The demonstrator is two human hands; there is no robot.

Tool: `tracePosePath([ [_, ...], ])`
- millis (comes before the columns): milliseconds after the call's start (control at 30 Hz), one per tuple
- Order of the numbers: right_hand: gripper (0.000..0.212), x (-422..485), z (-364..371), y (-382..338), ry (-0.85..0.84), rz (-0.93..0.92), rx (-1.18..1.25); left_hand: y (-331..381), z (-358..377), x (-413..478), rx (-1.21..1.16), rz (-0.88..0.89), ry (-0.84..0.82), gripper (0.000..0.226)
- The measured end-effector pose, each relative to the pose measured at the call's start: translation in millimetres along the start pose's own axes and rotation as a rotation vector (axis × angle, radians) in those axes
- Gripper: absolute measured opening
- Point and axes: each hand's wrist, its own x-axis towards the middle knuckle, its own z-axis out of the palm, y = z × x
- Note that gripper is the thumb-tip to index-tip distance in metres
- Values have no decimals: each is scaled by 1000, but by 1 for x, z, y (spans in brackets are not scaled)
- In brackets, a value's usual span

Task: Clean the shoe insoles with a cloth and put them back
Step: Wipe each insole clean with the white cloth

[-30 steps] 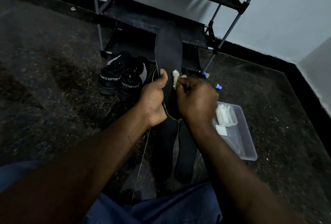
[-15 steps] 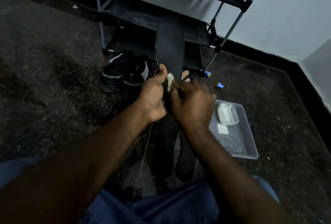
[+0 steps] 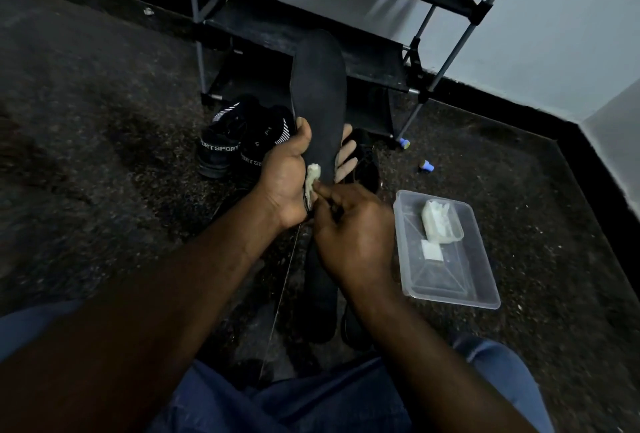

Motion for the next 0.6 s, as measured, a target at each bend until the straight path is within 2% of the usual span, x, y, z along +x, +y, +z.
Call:
tracePosePath([
  [100, 28, 13, -8, 2, 23, -53, -138, -1, 8, -5, 49, -32, -10, 69],
  [200, 23, 46, -12, 5, 106, -6, -285, -2, 17, -13, 92, -93, -62, 74],
  [267, 23, 61, -12, 3, 101, 23, -308, 0, 16, -14, 106, -83, -72, 71],
  [433, 27, 32, 1, -5, -11, -2, -100, 5, 3, -4, 78, -33, -33, 72],
  [600, 26, -3, -4, -5, -35, -36, 20, 5, 0, -1, 29, 5, -51, 71],
])
